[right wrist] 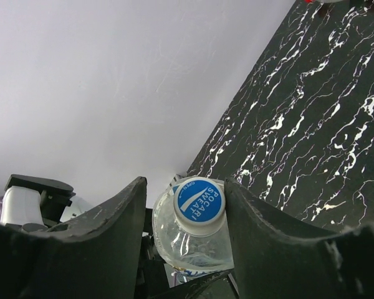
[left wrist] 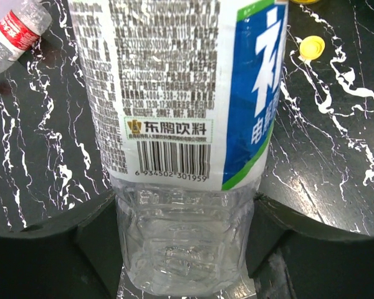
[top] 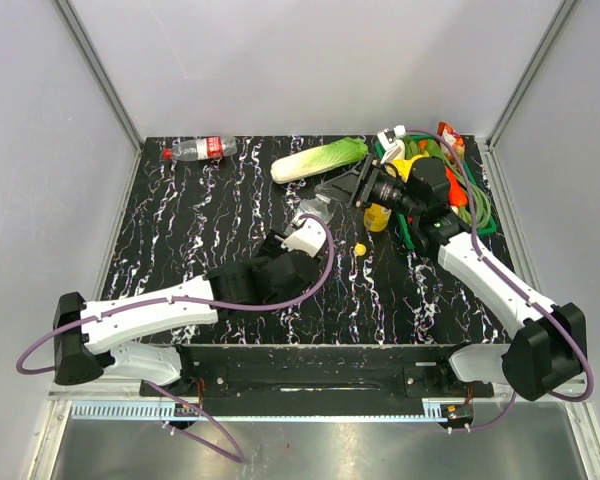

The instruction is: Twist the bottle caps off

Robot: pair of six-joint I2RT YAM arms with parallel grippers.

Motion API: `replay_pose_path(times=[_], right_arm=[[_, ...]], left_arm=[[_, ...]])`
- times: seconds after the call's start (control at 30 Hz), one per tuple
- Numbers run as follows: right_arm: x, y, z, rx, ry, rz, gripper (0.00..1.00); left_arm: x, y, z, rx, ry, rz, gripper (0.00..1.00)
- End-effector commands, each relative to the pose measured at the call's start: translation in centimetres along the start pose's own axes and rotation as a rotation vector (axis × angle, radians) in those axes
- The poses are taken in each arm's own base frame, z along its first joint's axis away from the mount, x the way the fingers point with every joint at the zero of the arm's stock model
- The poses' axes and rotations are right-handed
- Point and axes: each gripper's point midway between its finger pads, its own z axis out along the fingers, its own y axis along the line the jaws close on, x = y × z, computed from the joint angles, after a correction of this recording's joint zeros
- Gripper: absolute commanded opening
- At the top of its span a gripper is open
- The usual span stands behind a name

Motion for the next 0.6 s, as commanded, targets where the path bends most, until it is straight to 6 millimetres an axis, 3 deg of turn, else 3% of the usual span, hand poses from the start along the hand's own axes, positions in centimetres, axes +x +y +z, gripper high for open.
replay_pose_path(times=[0.0,0.2,0.47,0.57], right_arm=[[-0.8,1.3,0.3,-0.052,-0.028,-0.003,0.56],[-0.6,1.1,0.3,-0.035,-0.011,-0.017,0.54],[-0.3,0.5,0.3,-0.012,-0.007,-0.021,0.04],[-0.3,0.5,0.1,-0.008,-0.008,-0.03,0.0]], left_arm=[[-2.0,0.3,-0.4,-0.028,-0.043,-0.021,0.1],[-1.9,0.1,-0.3,-0.03,-0.036,-0.019,0.1],[-1.7,-0.2,-0.1,-0.02,-0.027,-0.015,0.1],[-1.5,-0.6,0.1,-0.008,-0.018,-0.014,0.1]])
